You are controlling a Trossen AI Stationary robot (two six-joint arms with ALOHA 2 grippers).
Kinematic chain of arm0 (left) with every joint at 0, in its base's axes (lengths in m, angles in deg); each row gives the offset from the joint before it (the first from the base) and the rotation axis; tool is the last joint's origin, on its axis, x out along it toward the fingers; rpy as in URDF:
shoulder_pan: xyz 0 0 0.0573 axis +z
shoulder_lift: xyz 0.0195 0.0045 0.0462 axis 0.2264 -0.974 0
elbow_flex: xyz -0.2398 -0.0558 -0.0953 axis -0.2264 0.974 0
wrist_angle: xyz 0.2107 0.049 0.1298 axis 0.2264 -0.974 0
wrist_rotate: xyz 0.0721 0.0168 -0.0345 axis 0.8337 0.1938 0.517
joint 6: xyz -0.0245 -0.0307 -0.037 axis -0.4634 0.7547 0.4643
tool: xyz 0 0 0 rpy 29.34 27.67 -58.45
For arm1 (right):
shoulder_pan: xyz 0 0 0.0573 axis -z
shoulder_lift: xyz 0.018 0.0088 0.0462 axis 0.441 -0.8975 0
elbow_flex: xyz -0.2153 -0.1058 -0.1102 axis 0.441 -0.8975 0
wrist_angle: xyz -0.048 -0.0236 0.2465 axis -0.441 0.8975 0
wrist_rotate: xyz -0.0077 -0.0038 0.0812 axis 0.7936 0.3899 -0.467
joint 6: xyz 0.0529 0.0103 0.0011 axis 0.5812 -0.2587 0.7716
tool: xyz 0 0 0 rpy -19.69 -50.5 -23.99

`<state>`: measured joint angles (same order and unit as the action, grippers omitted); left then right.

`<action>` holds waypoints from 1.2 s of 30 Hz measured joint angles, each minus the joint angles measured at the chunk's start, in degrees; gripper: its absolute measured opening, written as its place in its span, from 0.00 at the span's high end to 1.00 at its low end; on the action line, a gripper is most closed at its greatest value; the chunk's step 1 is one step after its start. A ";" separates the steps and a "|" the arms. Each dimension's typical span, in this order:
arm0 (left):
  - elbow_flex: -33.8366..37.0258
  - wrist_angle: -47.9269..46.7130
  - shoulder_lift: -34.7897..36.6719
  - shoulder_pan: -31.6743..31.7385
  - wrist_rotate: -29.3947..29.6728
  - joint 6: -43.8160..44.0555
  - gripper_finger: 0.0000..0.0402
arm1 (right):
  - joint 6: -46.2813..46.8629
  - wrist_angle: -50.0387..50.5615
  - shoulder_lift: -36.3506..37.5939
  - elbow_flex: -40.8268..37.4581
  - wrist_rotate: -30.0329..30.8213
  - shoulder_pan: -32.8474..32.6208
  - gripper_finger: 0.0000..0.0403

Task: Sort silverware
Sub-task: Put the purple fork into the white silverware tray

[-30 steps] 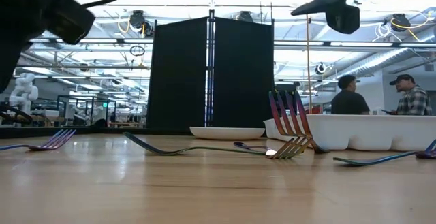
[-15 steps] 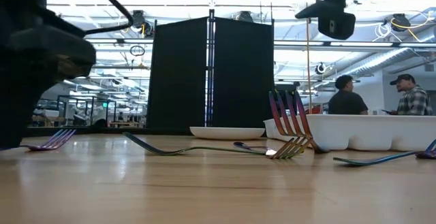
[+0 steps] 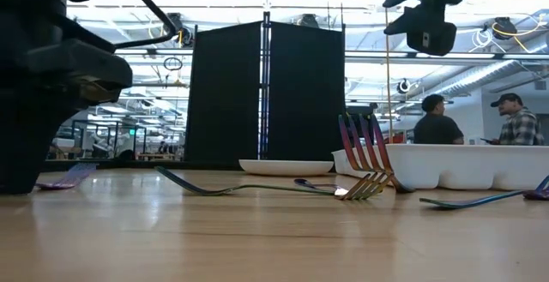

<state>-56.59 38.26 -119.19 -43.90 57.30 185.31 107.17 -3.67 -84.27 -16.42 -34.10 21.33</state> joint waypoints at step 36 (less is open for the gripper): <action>0.14 33.27 11.19 17.85 12.68 -19.02 1.00 | 5.76 7.11 8.16 0.00 7.25 -0.02 0.60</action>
<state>-56.44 71.53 -108.01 -26.05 69.98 166.29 112.93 3.44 -76.11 -16.42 -26.85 21.30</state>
